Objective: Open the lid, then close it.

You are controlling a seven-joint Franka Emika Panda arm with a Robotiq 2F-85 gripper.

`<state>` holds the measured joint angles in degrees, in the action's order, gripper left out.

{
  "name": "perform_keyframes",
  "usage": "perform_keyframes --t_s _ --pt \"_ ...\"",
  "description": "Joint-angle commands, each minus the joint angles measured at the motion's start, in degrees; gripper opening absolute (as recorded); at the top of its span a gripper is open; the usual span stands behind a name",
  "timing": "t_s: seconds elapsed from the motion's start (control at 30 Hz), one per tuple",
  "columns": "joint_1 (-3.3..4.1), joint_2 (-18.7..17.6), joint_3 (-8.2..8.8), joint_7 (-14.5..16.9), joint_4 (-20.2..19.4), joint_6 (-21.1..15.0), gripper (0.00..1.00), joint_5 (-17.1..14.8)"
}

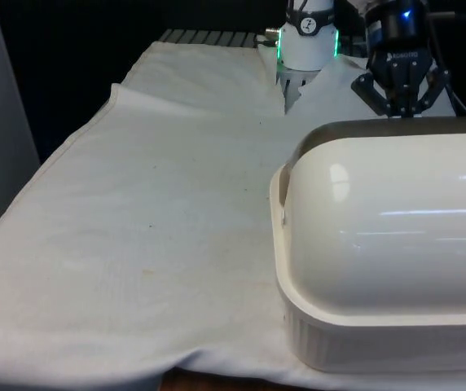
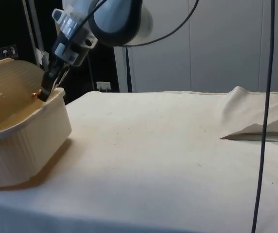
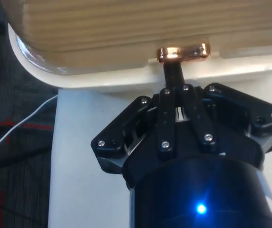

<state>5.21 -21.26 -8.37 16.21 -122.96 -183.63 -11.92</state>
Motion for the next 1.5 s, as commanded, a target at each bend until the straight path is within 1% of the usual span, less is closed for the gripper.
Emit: perform_keyframes --t_s 0.0,0.13,0.17,0.2,0.43,0.47,0.5,0.73,0.77,0.8,1.07,1.1,1.13,1.27,1.37,1.4,1.43,1.47 --pt "-1.15 0.52 -1.95 0.34 0.40 0.52 0.00 -0.23" --pt "-1.03 1.26 -1.83 0.52 0.57 0.69 0.00 -0.29" --pt "0.00 1.26 0.00 0.17 0.00 0.29 0.00 0.00" --pt "-0.97 1.55 -1.83 0.63 0.69 0.74 0.00 -0.29" --pt "-1.03 1.49 -1.95 1.15 2.35 0.92 0.00 -0.34" --pt "0.00 1.83 0.00 0.80 1.55 0.52 0.00 0.00" --pt "-1.09 1.38 -2.01 1.26 2.69 0.97 0.00 -0.34" --pt "-1.15 0.23 -2.12 1.83 5.56 1.09 0.00 -0.34" --pt "-0.06 0.80 0.00 1.38 4.70 0.97 0.00 0.00" --pt "-1.15 0.06 -2.06 1.89 5.96 1.09 0.00 -0.34" --pt "-1.20 -2.01 -2.06 2.41 9.68 0.80 0.00 -0.29" --pt "-0.06 -1.26 0.00 1.89 8.59 0.97 0.00 0.00" --pt "-1.20 -2.23 -2.01 2.46 10.14 0.74 0.00 -0.29" --pt "-1.26 -3.44 -2.12 2.58 12.38 0.63 0.00 -0.29" --pt "-1.32 -3.55 -2.12 2.64 13.06 0.69 0.00 -0.29" --pt "-0.11 -3.50 0.00 2.06 12.66 0.92 0.00 0.00" --pt "-1.32 -3.38 -2.06 2.64 13.12 0.69 0.00 -0.29" --pt "-1.26 -3.27 -1.95 2.58 13.06 0.57 0.00 -0.29"
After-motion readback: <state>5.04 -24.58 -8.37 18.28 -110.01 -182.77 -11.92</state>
